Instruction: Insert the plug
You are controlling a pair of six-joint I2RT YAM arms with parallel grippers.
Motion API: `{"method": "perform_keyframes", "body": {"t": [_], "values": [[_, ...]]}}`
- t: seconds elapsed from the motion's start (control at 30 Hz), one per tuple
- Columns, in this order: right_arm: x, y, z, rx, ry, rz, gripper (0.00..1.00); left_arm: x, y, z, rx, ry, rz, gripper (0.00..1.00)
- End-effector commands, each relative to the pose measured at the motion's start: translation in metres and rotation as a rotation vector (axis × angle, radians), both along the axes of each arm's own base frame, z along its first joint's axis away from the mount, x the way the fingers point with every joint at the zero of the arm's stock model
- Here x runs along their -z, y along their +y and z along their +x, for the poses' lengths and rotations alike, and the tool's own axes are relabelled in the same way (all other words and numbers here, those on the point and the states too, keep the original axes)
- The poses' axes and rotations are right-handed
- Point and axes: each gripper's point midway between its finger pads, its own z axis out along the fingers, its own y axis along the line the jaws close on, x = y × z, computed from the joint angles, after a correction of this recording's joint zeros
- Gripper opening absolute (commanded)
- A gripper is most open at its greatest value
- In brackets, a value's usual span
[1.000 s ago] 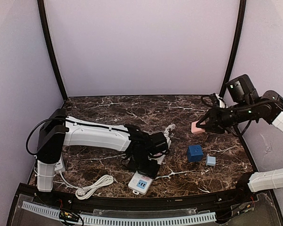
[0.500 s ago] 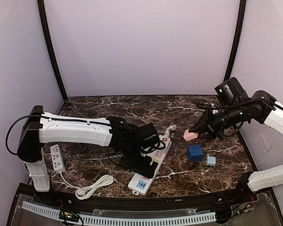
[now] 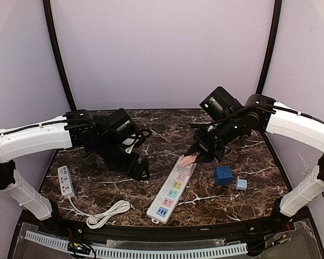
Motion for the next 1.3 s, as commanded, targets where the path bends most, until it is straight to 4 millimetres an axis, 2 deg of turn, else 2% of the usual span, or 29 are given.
{"method": "perform_keyframes", "body": {"t": [0.0,0.23,0.43,0.6,0.8,1.03,1.27], "values": [[0.013,0.016,0.003,-0.007,0.000,-0.066,0.00,0.000,0.043,-0.003,-0.013,-0.030,0.078,0.99],[0.038,0.017,0.005,-0.029,0.047,-0.220,0.00,-0.006,0.087,0.005,-0.039,-0.129,0.131,0.99],[0.072,0.017,-0.002,-0.103,0.132,-0.357,0.00,0.010,0.120,0.017,-0.093,-0.170,0.187,0.99],[0.092,0.023,0.000,-0.135,0.149,-0.399,0.00,0.010,0.126,0.024,-0.114,-0.224,0.170,0.99],[0.111,0.032,0.006,-0.156,0.158,-0.431,0.00,0.014,0.134,0.022,-0.106,-0.255,0.180,0.99],[0.118,0.036,0.013,-0.143,0.140,-0.438,0.00,0.024,0.135,0.018,-0.115,-0.274,0.130,0.98],[0.126,0.041,0.015,-0.161,0.145,-0.443,0.00,0.024,0.137,0.017,-0.118,-0.328,0.073,0.98]]}}
